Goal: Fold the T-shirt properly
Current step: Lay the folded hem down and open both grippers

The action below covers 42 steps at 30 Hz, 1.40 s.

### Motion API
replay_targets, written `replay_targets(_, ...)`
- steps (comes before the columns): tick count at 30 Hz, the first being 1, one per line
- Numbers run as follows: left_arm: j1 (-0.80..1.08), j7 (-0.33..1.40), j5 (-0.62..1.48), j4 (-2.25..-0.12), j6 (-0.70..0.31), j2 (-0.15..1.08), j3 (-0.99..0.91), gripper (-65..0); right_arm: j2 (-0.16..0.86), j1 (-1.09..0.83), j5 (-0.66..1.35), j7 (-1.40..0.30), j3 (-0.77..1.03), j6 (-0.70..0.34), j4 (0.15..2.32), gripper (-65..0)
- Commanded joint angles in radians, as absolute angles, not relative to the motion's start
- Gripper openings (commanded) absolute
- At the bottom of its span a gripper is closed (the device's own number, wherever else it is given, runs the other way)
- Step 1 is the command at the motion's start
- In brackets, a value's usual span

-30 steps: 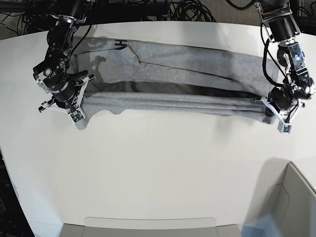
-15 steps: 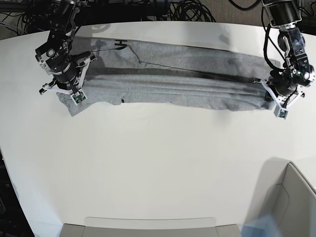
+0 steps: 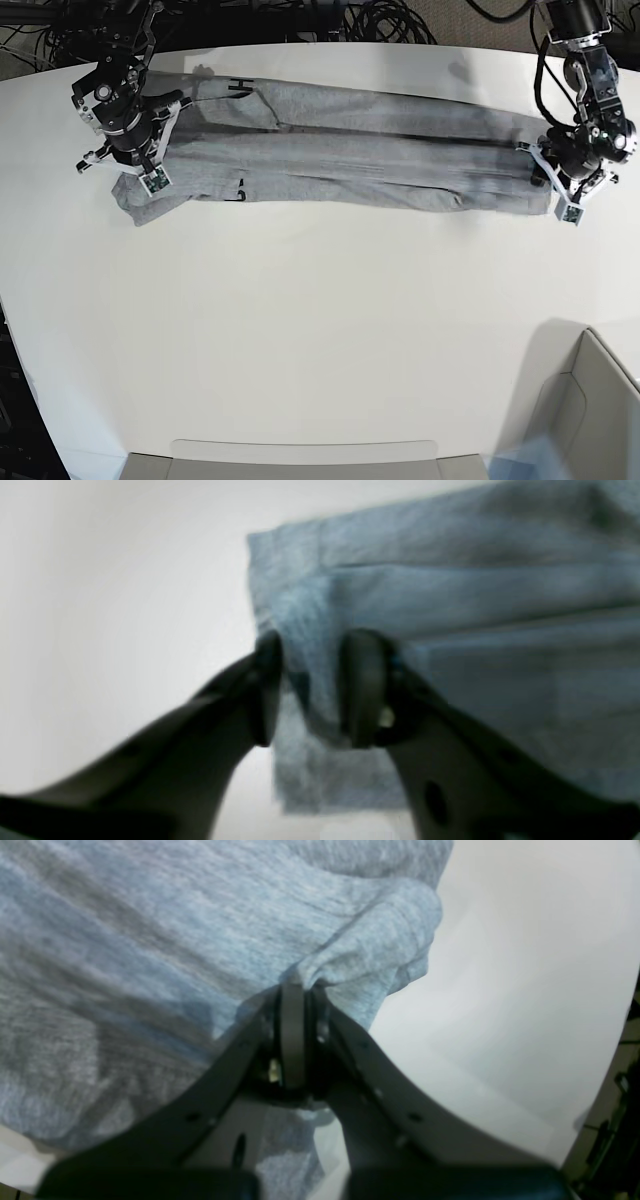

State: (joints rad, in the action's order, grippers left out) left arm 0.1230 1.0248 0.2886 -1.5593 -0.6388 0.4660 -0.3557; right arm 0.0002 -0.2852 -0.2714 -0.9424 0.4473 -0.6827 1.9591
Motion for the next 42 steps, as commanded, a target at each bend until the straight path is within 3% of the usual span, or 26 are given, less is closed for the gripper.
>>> replay_targets(1,0.116,1.010,0.289,-1.592,-0.633,0.489,-0.367,-33.9,0.010,-0.278,-0.288,-0.938,0.455,-0.698,1.980,-57.1)
replay_targets(4,0.120,1.010,0.289,-1.604,-0.633,0.489,-0.367,-33.4,0.012,-0.278,-0.288,-0.935,0.453,-0.698,1.980,-46.1)
replay_targets(7,0.119,1.010,0.292,-1.604,-0.642,0.506,-0.367,-33.2,0.010,-0.272,-0.288,-0.935,0.453,-0.698,1.980,-40.6)
replay_targets(9,0.117,1.012,0.292,-1.604,-0.698,0.507,-0.367,-33.2,0.010,-0.271,-0.288,-0.935,0.453,-0.698,1.980,-40.4)
replay_targets(18,0.036,1.076,0.292,-1.469,-0.698,0.509,-0.430,-32.2,0.012,-0.271,-0.289,-0.935,0.453,-0.698,1.980,-40.5)
replay_targets(33,0.002,1.230,0.294,-1.468,-0.698,0.507,-0.538,-32.5,0.012,-0.259,-0.294,-0.935,0.447,-0.698,1.979,-40.5)
replay_targets(42,-0.035,1.396,0.294,-1.666,-0.698,0.430,-0.542,-32.5,0.010,-0.259,-0.291,-0.935,0.444,-0.698,1.979,-40.5)
